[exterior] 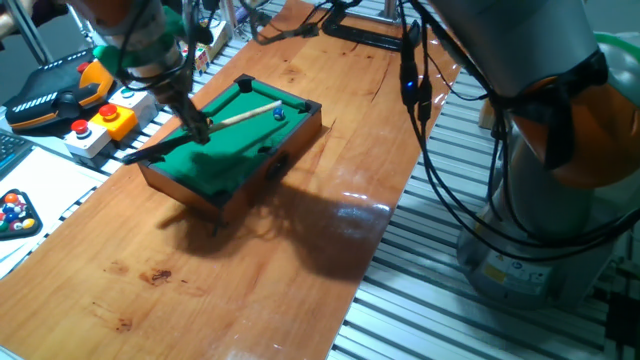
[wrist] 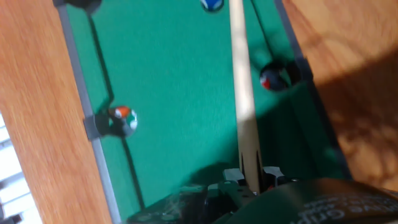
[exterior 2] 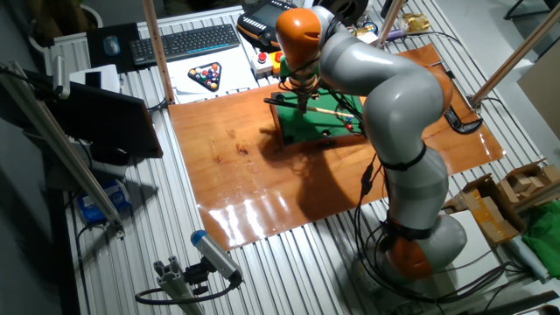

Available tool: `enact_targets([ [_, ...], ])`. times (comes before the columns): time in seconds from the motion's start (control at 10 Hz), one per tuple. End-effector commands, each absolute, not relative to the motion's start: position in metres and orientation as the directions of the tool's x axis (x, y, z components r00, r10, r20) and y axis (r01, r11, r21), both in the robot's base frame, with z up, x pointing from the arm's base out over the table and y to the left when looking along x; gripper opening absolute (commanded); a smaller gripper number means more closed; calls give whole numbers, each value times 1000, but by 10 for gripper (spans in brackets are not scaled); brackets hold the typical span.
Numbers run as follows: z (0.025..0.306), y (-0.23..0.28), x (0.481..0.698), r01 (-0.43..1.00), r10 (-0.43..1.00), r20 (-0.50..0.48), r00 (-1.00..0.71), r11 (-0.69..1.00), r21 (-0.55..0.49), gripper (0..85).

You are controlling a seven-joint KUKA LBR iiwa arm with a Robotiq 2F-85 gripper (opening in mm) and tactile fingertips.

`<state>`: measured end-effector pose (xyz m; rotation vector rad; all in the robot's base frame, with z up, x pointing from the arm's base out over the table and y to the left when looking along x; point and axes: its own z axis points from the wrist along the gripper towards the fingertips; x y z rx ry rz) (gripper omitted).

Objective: Hit the pool ball

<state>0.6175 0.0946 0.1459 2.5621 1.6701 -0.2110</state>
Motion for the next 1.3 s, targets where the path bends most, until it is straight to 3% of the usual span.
enact_targets([
  [0.0, 145, 96, 620, 911, 904, -133, 407, -412, -16, 7],
  [1.2, 149, 122, 638, 921, 918, -86, 388, -390, -10, 7],
])
